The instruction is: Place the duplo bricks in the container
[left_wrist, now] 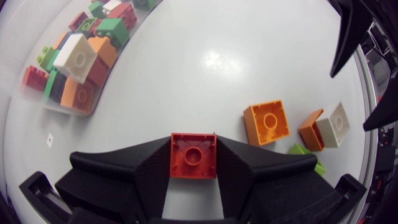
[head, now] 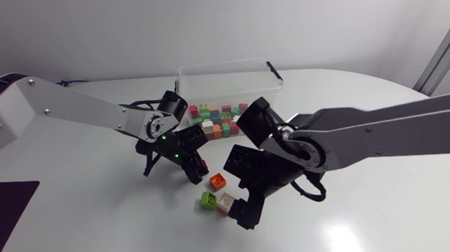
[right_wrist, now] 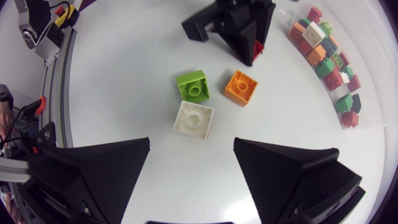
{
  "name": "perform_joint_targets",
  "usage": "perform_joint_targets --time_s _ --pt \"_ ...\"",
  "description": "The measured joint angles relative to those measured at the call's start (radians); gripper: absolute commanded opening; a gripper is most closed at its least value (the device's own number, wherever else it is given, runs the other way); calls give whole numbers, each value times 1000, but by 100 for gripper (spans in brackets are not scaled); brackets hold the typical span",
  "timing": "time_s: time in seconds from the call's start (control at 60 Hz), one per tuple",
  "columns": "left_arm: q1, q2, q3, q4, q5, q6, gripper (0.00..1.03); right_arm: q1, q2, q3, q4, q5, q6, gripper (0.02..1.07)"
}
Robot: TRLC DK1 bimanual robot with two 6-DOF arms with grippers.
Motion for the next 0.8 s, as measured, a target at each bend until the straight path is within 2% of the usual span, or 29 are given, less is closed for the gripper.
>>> perform_joint_targets --time_s 0.217,0.5,0.617,0.8 --pt "54 -131 -114 -26 19 7 31 14 92 37 -3 17 30 100" --pt "97 -309 -138 -80 56 24 31 47 180 102 -3 44 47 98" --pt "113 -374 -138 -115 74 26 31 51 224 129 -3 62 47 87" --pt "134 -448 -105 -149 109 23 31 51 260 156 1 82 47 41"
